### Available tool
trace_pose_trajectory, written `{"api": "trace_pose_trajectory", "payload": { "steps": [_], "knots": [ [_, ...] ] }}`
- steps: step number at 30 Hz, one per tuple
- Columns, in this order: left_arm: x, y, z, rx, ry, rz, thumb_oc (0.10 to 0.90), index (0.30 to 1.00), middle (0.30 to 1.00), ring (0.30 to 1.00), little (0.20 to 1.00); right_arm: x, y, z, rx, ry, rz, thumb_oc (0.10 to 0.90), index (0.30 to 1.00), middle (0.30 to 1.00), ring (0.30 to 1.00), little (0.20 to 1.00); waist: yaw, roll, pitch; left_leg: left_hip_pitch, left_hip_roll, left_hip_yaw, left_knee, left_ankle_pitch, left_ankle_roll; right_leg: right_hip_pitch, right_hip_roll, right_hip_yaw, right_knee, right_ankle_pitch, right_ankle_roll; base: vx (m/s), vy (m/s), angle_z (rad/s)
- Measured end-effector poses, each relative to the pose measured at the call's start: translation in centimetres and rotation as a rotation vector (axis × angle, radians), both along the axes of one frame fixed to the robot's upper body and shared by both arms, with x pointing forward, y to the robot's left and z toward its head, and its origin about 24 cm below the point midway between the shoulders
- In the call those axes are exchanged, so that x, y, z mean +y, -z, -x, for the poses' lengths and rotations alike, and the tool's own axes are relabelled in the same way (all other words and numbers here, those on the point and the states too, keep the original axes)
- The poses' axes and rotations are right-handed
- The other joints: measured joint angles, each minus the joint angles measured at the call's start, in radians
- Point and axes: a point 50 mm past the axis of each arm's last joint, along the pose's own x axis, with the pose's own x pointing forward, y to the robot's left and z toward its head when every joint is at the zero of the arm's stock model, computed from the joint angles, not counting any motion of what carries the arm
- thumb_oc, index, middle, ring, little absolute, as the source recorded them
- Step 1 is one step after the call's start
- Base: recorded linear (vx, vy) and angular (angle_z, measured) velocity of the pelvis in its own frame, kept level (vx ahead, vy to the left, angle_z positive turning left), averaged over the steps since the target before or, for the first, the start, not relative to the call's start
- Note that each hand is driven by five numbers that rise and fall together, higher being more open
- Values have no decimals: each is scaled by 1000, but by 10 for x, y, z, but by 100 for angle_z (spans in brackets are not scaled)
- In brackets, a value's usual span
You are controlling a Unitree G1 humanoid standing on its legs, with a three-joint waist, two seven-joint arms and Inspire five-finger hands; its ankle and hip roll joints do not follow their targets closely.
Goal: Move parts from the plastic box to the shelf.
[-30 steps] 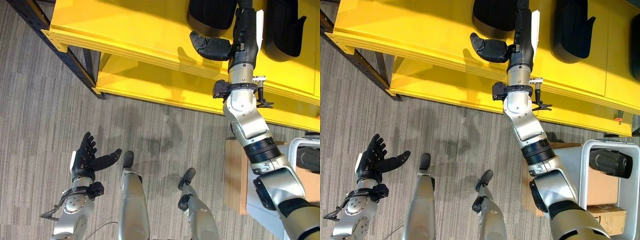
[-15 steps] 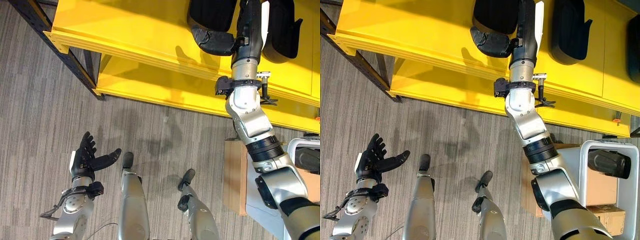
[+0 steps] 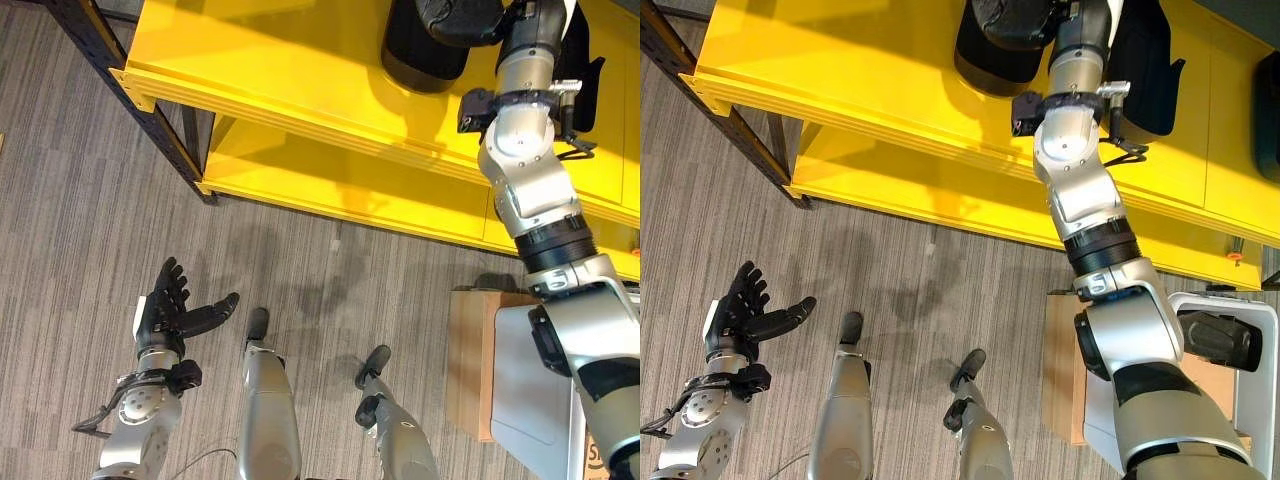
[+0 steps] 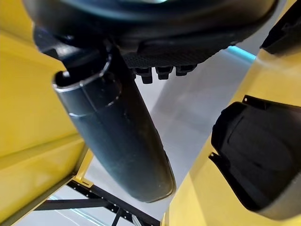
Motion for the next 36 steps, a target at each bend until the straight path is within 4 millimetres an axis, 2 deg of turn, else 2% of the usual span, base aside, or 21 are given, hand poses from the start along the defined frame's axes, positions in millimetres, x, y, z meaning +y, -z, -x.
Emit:
{"api": "trace_pose_trajectory", "payload": {
  "steps": [3,6,13,19,23,26,36],
  "knots": [
    [0,-1,-1,-9,2,0,900,1000,1000,1000,1000,-1,-5,-7,36,4,-18,900,1000,1000,1000,1000,3,1,-1,2,0,-2,-3,1,-1,2,0,-3,0,-2,0,0,0,0],
    [1,-1,-1,-12,16,1,900,1000,1000,1000,1000,-11,2,-17,116,-5,-70,900,1000,1000,1000,1000,26,2,-1,14,-2,-7,-22,6,-3,11,0,-12,-1,-10,-3,43,-5,7],
    [4,4,4,2,-2,35,900,1000,1000,1000,1000,-26,14,-28,216,-3,-174,900,1000,1000,1000,1000,47,4,-7,13,-6,-17,-38,11,-4,15,-1,-24,-4,-18,3,40,-12,6],
    [3,4,4,2,12,35,900,1000,1000,1000,1000,-39,15,-29,233,23,-198,900,1000,1000,1000,1000,60,16,-11,11,-18,-32,-70,29,-7,13,-9,-47,-5,-24,8,36,-11,11],
    [3,5,4,0,14,35,900,1000,1000,1000,1000,-70,14,-27,254,107,-222,900,1000,1000,1000,1000,101,37,-21,9,-24,-37,-84,32,-7,13,-12,-57,-12,-25,13,26,-4,7],
    [3,5,6,-6,14,34,900,1000,1000,1000,1000,-84,10,-25,265,165,-206,900,1000,1000,1000,1000,106,53,-28,1,-33,-53,-90,36,-7,15,-16,-74,-15,-28,16,21,-9,15],
    [2,4,5,-9,18,34,900,1000,1000,1000,1000,-110,-10,-16,261,268,-147,900,1000,1000,1000,1000,127,53,-29,-15,-44,-67,-97,37,-6,11,-23,-92,-16,-35,26,30,-8,6]
  ]
}}
